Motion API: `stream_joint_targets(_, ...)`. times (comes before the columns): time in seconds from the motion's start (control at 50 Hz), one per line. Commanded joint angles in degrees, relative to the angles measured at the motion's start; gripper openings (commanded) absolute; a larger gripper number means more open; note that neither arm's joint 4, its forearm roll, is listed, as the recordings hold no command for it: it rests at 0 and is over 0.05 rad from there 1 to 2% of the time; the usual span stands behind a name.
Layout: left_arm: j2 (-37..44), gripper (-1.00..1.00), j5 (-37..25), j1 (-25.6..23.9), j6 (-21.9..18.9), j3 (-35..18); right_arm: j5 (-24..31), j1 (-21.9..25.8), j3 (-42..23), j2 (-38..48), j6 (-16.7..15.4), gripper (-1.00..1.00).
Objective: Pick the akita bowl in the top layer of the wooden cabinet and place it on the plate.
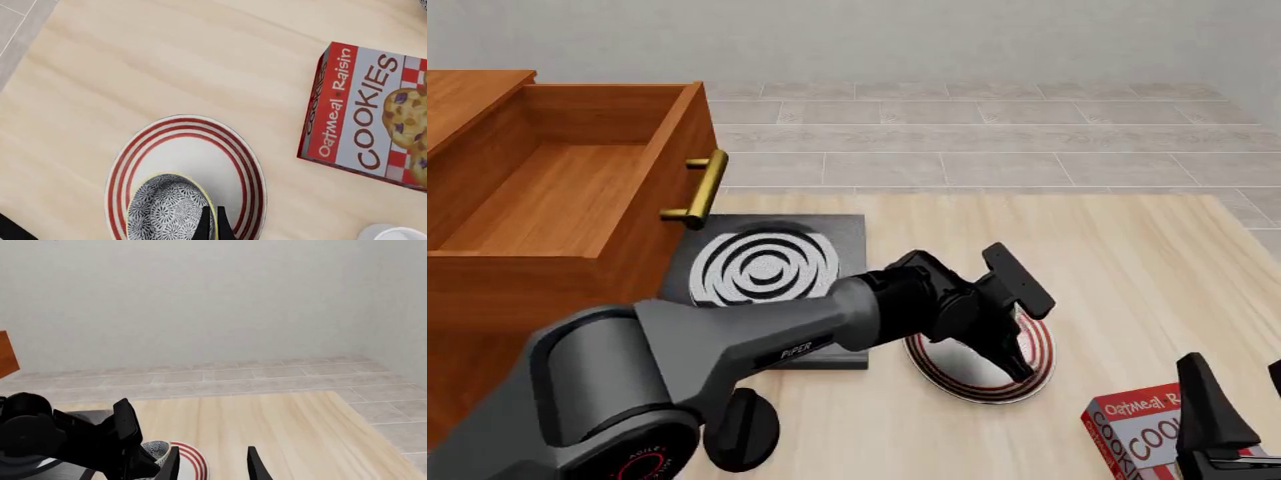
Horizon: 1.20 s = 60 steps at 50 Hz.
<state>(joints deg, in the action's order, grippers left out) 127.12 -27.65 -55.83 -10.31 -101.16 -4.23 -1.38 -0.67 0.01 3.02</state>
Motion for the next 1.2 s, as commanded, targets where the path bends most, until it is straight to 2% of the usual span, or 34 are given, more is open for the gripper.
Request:
stream_joint_targets(0.02,0.9,-1.00,0.7,0.4,0.1,-0.1,-0.1,-0.1,0.1,0.0,0.4,1.00)
stream_joint_targets(0.9,2.2,-1.00,2.0,-0.1,0.0,1.1,-0.1,-0.2,0.1,0.0,0.6,1.00)
stream_joint_targets(0.98,1.9,-1.00,3.0,0.8,-0.9,2.1,-0.1,-0.3,0.1,0.0,0.6,1.00)
stream_joint_targets(1.16,2.4,-1.00,1.7,-0.2,0.1,1.0,-0.1,-0.2,0.0,0.0,0.6,1.00)
stream_joint_targets(1.18,2.4,1.00,1.6,-0.4,0.2,0.9,-0.1,-0.2,0.0,0.0,0.6,1.00)
stream_joint_targets(1.2,2.4,1.00,1.5,-0.4,0.3,0.9,-0.1,-0.2,0.0,0.0,0.6,1.00)
